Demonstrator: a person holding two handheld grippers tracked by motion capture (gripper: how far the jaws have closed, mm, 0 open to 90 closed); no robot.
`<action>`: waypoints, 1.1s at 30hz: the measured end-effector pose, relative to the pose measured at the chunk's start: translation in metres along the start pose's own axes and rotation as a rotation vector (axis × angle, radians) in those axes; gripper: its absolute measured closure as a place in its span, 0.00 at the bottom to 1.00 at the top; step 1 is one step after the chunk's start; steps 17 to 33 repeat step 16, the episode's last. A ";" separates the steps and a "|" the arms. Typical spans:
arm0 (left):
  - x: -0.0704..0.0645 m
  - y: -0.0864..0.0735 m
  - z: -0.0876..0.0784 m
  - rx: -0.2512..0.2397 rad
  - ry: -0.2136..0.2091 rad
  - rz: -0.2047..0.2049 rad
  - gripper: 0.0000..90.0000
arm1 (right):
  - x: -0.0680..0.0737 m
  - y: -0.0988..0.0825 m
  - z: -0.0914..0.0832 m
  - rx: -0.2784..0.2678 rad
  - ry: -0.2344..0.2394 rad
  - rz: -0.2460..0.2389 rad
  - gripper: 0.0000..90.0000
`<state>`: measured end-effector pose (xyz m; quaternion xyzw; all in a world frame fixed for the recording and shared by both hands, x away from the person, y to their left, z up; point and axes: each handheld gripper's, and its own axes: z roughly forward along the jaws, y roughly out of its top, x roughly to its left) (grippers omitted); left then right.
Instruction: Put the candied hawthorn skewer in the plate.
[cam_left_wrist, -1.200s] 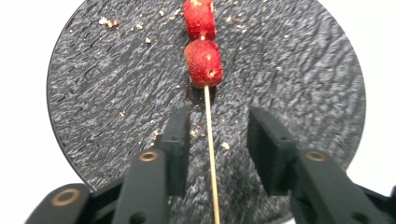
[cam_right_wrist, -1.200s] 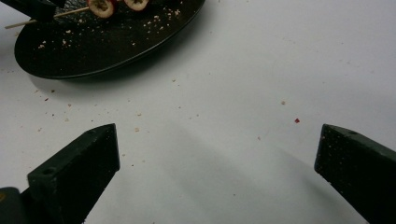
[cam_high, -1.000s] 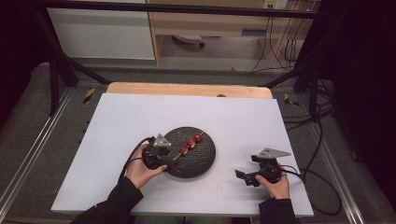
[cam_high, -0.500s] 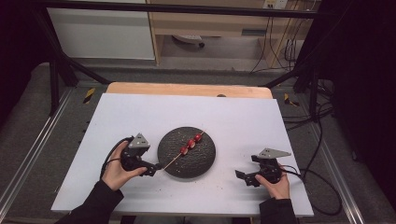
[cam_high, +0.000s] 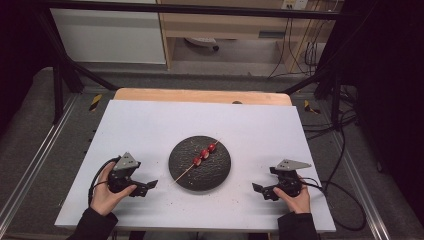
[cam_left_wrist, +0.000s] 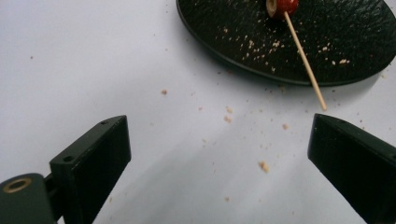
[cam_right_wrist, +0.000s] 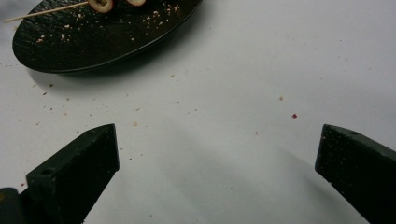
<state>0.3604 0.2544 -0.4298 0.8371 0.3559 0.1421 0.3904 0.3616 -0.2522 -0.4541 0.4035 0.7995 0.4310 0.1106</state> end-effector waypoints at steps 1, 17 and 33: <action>0.001 -0.004 -0.001 0.001 0.001 -0.002 0.06 | 0.000 0.000 0.000 0.001 -0.001 0.003 0.01; 0.014 -0.029 -0.007 -0.023 0.036 -0.036 0.07 | 0.001 -0.001 0.001 0.017 0.012 -0.001 0.01; 0.014 -0.029 -0.007 -0.023 0.036 -0.036 0.07 | 0.001 -0.001 0.001 0.017 0.012 -0.001 0.01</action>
